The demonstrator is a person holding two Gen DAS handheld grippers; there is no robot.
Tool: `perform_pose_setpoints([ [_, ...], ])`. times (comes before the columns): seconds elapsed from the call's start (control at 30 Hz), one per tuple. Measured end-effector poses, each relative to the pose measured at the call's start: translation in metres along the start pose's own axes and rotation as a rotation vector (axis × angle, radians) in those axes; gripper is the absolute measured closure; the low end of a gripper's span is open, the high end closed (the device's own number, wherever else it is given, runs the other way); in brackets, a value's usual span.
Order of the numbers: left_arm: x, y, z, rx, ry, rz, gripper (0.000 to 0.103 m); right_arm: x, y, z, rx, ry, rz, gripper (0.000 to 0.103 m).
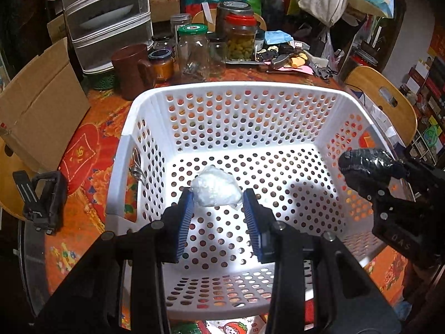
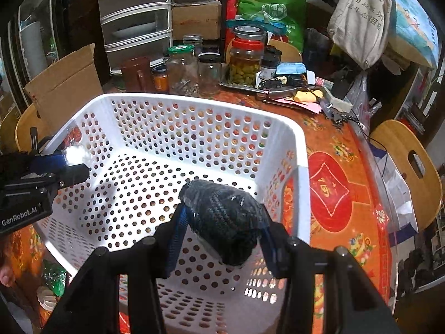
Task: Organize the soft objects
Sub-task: 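Carry both items over the white basket and open both grippers to drop them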
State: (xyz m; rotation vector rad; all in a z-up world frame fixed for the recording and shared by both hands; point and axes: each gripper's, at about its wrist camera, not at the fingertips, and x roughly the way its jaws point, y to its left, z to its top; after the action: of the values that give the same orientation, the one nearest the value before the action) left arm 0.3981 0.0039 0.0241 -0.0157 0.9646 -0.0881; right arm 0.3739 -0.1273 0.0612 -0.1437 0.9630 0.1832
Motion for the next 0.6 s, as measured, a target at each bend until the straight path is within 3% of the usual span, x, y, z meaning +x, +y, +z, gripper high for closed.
perform_pose_setpoints([
  [0.1,-0.001,0.002,-0.001,-0.004,-0.009,-0.016,0.066,0.000,0.003,0.000,-0.008,-0.008,-0.002,0.054],
  [0.13,-0.002,0.002,-0.001,-0.004,-0.016,-0.016,0.058,-0.001,0.004,0.000,-0.014,-0.015,-0.004,0.053],
  [0.23,-0.008,0.003,-0.002,-0.001,-0.037,-0.018,0.049,-0.005,0.004,0.000,-0.015,-0.027,0.001,0.049],
  [0.3,-0.012,0.003,-0.002,-0.001,-0.041,-0.027,0.046,-0.009,0.002,0.000,-0.007,-0.048,-0.001,0.030],
  [0.37,-0.018,0.002,-0.003,0.006,-0.060,-0.025,0.042,-0.017,0.000,0.001,0.005,-0.072,0.008,0.025],
  [0.53,-0.040,-0.001,-0.006,0.043,-0.113,0.001,0.006,-0.034,-0.005,0.000,0.009,-0.102,0.002,0.013],
  [0.6,-0.050,-0.002,-0.007,0.060,-0.126,0.011,0.000,-0.041,-0.009,-0.001,0.015,-0.113,0.004,0.007],
])
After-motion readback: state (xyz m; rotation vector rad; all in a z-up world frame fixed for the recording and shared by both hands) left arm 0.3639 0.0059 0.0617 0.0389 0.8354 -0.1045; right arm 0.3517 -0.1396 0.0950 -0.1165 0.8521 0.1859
